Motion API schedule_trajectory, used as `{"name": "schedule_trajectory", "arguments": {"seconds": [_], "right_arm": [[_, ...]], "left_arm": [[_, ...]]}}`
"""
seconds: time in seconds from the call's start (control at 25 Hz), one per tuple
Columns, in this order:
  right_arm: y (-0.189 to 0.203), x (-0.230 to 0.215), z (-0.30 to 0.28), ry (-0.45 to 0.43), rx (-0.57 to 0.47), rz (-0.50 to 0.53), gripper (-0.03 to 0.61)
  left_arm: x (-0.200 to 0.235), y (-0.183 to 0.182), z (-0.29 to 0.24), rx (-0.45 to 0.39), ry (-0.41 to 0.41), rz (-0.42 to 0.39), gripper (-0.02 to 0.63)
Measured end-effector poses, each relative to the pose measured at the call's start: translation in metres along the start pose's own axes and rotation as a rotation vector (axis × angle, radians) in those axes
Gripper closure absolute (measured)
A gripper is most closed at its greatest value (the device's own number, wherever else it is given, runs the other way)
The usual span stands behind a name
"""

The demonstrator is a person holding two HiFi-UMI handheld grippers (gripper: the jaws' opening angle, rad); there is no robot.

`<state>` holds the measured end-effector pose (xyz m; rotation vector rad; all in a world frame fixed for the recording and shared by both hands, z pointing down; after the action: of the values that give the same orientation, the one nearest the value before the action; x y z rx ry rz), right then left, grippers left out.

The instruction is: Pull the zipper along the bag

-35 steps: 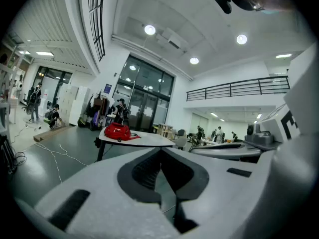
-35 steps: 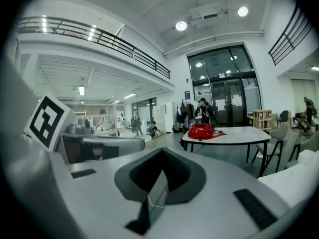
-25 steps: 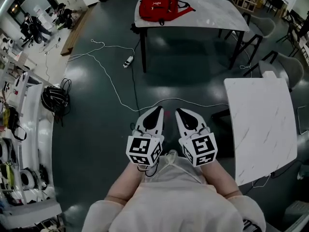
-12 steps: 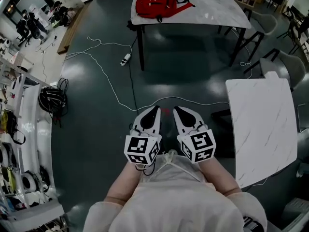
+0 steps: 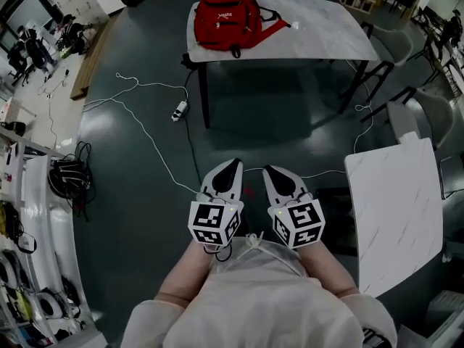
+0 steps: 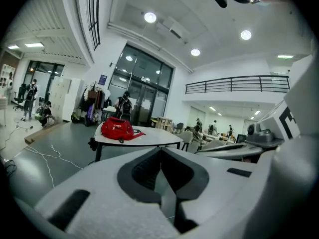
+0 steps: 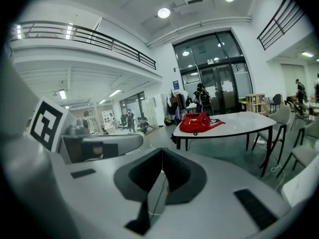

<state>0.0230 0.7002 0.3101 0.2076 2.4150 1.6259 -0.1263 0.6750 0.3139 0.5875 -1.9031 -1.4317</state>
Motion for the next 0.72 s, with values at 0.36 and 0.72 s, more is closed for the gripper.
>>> {"name": "schedule_trajectory", "arguments": {"seconds": [0.36,0.72], "right_arm": [[-0.069,0.017,-0.137,0.088,0.002,-0.022,0.551],[-0.091,0.031,-0.222,0.076,0.072,0.003,0.551]], "left_arm": [[0.137,-0.064,-0.058,0.005,0.105,0.008,0.594],[0.219,-0.075,-0.08,-0.017,0.092,0.127,0.594]]}}
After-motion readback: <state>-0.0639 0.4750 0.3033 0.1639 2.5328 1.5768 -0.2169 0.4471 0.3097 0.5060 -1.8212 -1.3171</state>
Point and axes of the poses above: the fingertips, and each gripper's own axes: z backward along the fingers, x to its left, y out of its underside, the point moved 8 cm from there along z, backward along the fingers, and after that the axes turned 14 degrees about y, right-handed, at the moved point
